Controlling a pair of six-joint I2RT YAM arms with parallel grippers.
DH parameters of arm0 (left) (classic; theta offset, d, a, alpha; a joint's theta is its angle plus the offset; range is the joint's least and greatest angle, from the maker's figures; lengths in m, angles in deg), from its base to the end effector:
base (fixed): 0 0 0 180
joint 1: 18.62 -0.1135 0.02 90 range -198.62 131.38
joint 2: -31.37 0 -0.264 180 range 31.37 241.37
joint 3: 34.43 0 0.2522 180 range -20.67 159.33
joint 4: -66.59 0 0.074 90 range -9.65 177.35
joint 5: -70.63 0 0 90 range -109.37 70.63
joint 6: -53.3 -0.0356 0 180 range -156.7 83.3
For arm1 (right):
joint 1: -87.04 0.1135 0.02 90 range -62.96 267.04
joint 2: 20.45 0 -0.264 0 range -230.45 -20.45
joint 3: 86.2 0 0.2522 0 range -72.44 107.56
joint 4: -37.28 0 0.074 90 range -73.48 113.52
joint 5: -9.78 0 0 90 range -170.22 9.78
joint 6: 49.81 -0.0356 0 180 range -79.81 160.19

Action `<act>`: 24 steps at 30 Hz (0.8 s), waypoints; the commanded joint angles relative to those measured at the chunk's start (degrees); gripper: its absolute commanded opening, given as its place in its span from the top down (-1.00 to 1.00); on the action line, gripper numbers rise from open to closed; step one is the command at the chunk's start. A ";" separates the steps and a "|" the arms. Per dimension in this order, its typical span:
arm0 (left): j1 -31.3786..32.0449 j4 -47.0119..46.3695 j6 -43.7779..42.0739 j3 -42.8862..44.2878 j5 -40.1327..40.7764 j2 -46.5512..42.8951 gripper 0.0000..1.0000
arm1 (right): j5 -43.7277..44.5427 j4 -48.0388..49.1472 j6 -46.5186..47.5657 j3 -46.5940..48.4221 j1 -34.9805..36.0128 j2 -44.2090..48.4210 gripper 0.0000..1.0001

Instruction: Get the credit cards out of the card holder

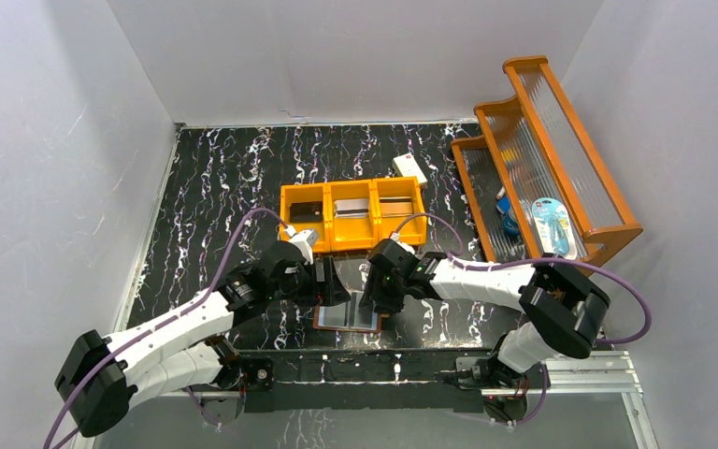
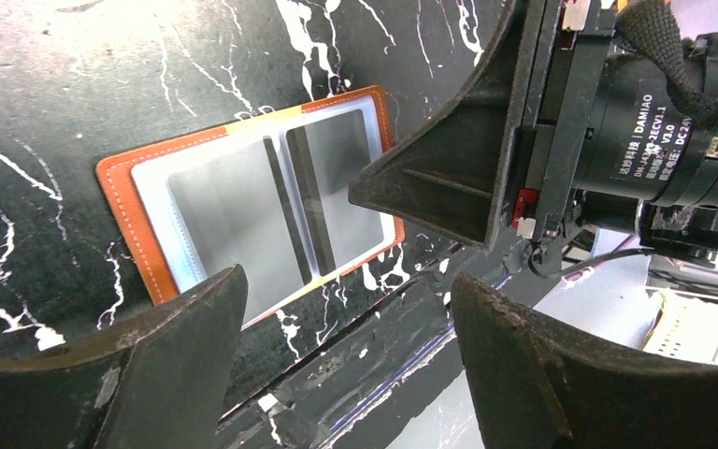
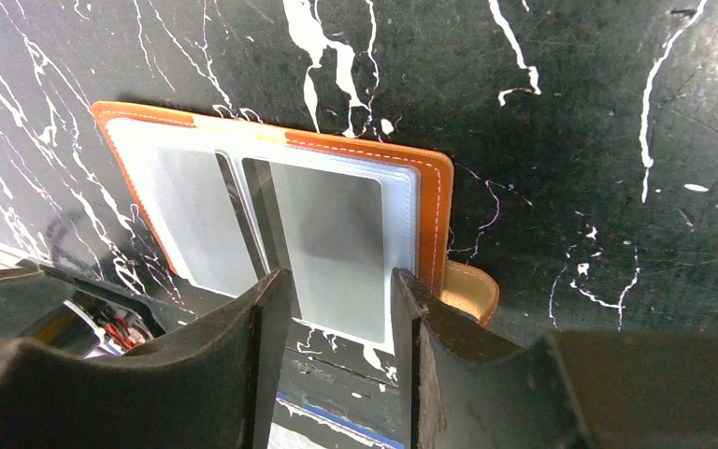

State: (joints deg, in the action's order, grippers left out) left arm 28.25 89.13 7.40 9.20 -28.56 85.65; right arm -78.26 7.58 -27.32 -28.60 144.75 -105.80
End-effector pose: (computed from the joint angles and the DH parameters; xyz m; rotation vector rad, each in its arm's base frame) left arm 0.1360 -0.1535 0.2215 0.1588 2.3451 -1.0379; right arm 0.1510 0.2367 0.1668 0.2502 2.7562 0.6956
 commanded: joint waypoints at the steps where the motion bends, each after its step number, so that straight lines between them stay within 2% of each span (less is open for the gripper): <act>1: 0.06 -3.13 -0.26 0.34 -3.97 1.58 -0.54 | 1.62 -0.59 0.51 -0.57 -0.24 0.10 0.00; 10: 0.01 -5.34 0.65 0.03 -6.74 6.65 -0.31 | 4.06 -0.45 -0.89 -4.48 -0.43 -0.28 0.27; 18: 0.02 -6.94 3.15 -1.02 -7.00 11.39 -0.13 | 4.44 -0.21 -2.10 -5.97 -0.41 0.02 0.29; 24: 0.01 -10.40 5.34 -2.68 -8.00 14.63 -0.08 | 3.08 1.24 -3.96 -7.49 -0.41 -0.24 0.31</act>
State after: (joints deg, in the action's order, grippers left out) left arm 28.25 81.56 10.92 7.69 -35.10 98.98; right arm -77.85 11.34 -30.18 -32.38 144.40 -104.33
